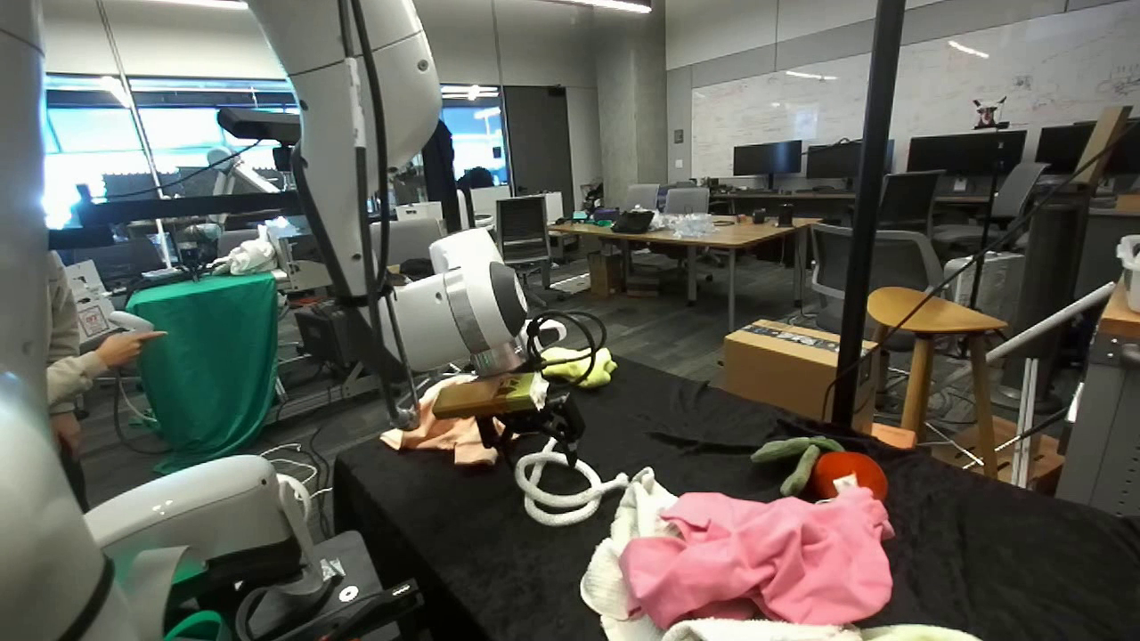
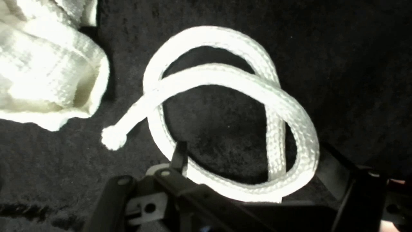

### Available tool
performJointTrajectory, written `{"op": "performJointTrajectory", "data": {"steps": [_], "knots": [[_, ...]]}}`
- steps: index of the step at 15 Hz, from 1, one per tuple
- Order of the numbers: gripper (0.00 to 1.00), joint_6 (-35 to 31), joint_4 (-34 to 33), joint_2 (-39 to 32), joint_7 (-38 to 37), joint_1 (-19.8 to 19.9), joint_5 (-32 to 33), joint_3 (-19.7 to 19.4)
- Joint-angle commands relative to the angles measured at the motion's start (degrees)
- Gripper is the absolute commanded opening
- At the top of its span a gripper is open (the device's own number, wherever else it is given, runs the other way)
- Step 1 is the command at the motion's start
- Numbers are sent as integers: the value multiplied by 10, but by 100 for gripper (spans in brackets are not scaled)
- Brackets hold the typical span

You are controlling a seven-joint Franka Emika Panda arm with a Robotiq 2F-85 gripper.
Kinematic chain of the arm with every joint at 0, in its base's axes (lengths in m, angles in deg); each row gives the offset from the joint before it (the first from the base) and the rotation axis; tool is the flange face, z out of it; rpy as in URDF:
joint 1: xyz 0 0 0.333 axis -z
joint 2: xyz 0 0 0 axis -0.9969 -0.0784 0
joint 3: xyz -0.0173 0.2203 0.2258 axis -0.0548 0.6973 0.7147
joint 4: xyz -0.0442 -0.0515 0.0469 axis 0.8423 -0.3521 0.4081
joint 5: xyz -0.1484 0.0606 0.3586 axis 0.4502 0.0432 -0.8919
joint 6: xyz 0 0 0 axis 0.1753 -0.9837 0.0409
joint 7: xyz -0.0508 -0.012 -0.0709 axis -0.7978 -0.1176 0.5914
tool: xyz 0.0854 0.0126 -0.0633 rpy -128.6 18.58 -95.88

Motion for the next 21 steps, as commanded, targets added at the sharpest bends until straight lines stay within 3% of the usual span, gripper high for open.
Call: {"op": "performJointTrajectory", "data": {"steps": [1,16,18,21], "knots": [[100,-5,-10,-3,-29,-8,34,-16],[100,-10,-21,-32,-44,-2,60,-26],[74,-12,-24,-37,-36,2,53,-25],[49,-13,-27,-36,-31,6,47,-24]]}}
